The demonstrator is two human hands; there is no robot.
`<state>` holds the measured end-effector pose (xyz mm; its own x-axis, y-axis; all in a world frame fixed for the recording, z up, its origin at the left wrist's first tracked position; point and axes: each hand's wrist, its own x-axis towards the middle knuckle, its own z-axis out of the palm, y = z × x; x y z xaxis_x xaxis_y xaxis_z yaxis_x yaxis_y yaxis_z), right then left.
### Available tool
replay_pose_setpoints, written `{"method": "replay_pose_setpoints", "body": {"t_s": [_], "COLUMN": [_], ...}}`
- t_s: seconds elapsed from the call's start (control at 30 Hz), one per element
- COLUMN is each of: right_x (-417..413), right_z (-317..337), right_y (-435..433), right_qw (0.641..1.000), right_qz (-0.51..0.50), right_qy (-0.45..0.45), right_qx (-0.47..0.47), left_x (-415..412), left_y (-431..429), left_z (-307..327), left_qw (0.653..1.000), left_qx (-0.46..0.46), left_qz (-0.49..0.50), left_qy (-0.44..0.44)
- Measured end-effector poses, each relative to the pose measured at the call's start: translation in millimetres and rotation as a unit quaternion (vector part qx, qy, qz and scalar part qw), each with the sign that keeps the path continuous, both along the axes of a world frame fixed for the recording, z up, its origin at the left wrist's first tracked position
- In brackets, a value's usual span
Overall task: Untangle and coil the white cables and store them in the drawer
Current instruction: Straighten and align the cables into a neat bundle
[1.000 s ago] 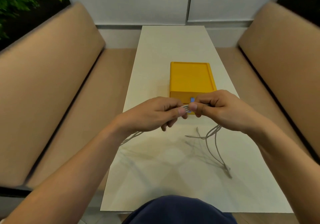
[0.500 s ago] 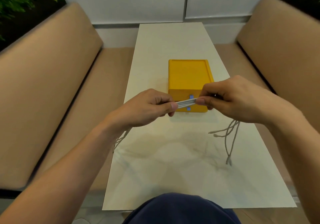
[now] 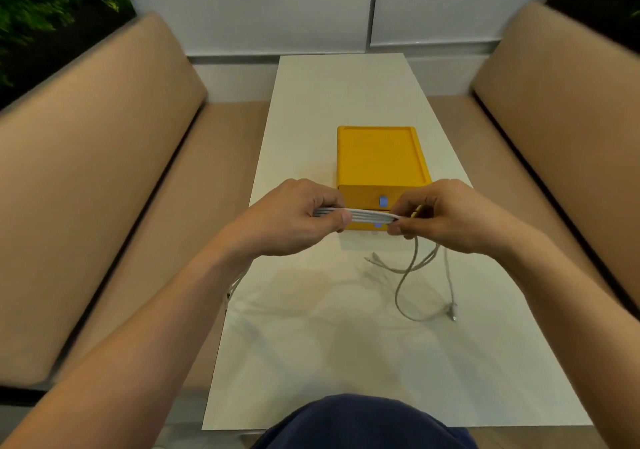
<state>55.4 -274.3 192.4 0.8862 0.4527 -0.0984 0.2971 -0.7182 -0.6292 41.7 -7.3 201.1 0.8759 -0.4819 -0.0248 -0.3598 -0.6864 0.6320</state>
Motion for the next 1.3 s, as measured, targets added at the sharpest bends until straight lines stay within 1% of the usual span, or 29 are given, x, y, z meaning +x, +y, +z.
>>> {"method": "replay_pose_setpoints", "body": {"t_s": [0.07,0.17,0.3,0.4,0.47,0.53,0.63,0.73,0.83,0.9,0.97,1.0,1.07,1.17,1.3], "right_x": [2,-1,1,1,-4,-7,-3,1,1,4,5,5,5,1,-8], "right_z": [4,13,12,9,6,0,-8,-9,-7,-9,-11,-12,-10,-3,7], "right_y": [-6,-14,-17,-12,-1,11,16,18,19,19,19,19,20,17,13], "right_qw": [1.000,0.997,0.997,0.995,0.990,0.987,0.989,0.996,0.999,0.997,0.991,0.989,0.991,0.995,0.988], "right_qz": [0.024,0.061,0.052,0.057,0.056,0.037,0.001,-0.006,0.012,-0.014,-0.064,-0.077,-0.069,-0.026,0.015], "right_qy": [0.004,0.036,0.021,0.053,0.077,0.075,0.044,-0.017,-0.035,-0.063,-0.099,-0.102,-0.079,-0.031,0.013], "right_qx": [-0.003,0.037,0.053,0.063,0.101,0.138,0.138,0.082,0.040,0.041,0.062,0.070,0.079,0.087,0.152], "left_x": [3,4,3,2,3,4,6,8,12,13,15,16,17,16,16], "left_y": [3,8,4,0,1,2,6,6,7,6,5,4,2,3,5], "left_z": [-1,-2,-5,-9,-9,-8,-8,-11,-12,-13,-14,-15,-15,-13,-8], "left_qw": [1.000,1.000,0.999,0.999,0.999,0.999,0.999,0.999,1.000,1.000,0.999,0.999,0.998,0.999,0.998], "left_qx": [-0.002,-0.012,-0.026,-0.043,-0.048,-0.049,-0.040,-0.033,-0.022,-0.012,-0.017,-0.024,-0.037,-0.040,-0.055], "left_qz": [0.006,0.014,0.017,0.015,0.008,-0.001,-0.013,-0.009,0.003,0.010,0.026,0.035,0.043,0.035,0.011], "left_qy": [0.000,0.008,0.012,0.003,0.000,0.002,0.014,0.015,0.006,-0.002,-0.013,-0.016,-0.013,-0.005,-0.006]}}
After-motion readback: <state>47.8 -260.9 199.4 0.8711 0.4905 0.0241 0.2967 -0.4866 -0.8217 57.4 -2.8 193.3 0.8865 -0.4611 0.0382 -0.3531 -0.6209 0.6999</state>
